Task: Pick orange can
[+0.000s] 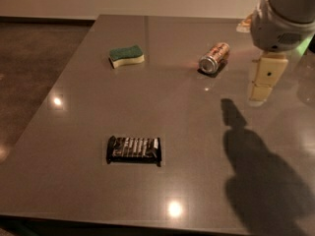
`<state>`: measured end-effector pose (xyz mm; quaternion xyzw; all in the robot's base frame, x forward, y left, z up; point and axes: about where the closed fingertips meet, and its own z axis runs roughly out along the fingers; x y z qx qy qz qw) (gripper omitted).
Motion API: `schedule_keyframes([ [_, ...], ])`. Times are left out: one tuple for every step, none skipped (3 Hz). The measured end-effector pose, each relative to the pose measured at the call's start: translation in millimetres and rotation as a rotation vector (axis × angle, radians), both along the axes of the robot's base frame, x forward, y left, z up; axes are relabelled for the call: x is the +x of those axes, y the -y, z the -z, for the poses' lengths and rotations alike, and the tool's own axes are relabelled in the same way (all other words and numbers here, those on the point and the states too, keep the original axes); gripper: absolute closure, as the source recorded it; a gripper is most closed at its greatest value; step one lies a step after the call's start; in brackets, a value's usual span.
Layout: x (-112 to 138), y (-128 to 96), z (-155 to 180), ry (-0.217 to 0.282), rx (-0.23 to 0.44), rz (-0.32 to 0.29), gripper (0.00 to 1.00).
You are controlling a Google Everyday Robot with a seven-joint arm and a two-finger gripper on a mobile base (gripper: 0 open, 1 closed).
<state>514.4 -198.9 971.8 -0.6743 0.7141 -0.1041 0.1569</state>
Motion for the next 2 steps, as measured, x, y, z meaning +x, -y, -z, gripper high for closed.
schedule_keyframes([
  [42.6, 1.7, 11.6, -0.003, -0.099, -0.086, 0.00],
  [85.7, 5.6, 19.5, -0.003, -0.198, -0.164, 0.00],
])
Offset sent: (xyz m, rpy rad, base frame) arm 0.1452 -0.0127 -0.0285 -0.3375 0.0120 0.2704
